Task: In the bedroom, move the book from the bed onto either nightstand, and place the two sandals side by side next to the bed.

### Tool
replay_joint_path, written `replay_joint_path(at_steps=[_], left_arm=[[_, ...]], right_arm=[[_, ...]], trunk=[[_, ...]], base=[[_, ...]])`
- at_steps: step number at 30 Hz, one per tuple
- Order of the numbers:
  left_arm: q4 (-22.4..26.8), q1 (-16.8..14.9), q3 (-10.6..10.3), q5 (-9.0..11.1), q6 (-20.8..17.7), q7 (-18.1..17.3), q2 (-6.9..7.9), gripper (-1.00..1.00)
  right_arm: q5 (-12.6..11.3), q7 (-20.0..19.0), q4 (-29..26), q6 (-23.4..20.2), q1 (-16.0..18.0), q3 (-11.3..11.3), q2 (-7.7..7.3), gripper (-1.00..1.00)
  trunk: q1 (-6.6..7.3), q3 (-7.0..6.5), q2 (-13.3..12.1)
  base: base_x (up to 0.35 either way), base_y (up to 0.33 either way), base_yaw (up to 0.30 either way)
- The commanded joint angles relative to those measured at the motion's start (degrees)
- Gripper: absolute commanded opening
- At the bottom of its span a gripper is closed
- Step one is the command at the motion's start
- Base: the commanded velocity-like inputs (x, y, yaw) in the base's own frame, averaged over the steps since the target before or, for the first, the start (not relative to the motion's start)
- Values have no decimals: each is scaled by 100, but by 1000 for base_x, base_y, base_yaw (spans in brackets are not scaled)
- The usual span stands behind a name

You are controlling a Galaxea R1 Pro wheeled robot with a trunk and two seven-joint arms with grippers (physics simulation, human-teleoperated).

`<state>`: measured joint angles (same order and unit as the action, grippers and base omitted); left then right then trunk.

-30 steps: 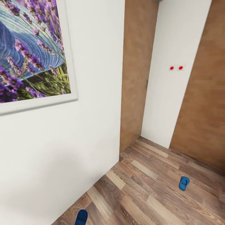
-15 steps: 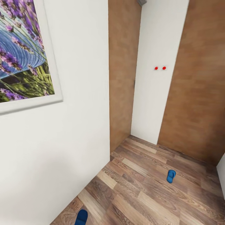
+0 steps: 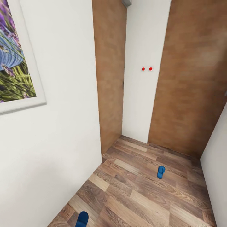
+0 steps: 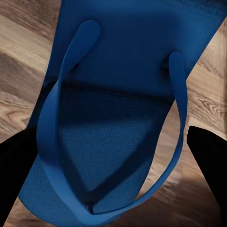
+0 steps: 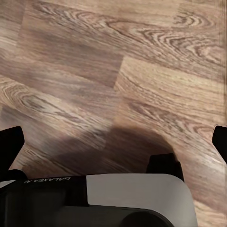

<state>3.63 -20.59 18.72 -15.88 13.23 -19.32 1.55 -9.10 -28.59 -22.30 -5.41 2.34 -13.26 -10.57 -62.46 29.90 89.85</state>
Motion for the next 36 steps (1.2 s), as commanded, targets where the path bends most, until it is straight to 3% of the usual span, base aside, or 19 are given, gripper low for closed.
replay_joint_path(at_steps=[1, 12, 24, 36], left_arm=[[-2, -1, 50, -56, 22, -19, 2, -100], [-2, -5, 53, -56, 22, -19, 1, -100], [-2, -5, 53, -56, 22, -19, 2, -100], [-2, -6, 52, -56, 22, -19, 3, -100]], right_arm=[[-57, -32, -3, -57, 4, -27, 2, 100], [-57, -32, -3, -57, 4, -25, 2, 100], [-57, -32, -3, -57, 4, -27, 2, 100], [-57, -32, -3, -57, 4, -27, 2, 100]], trunk=[[0, 6, 3], [0, 6, 3], [0, 6, 3], [0, 6, 3]], base=[[0, 0, -241], [0, 7, -241], [54, 194, -241], [3, 10, -239]])
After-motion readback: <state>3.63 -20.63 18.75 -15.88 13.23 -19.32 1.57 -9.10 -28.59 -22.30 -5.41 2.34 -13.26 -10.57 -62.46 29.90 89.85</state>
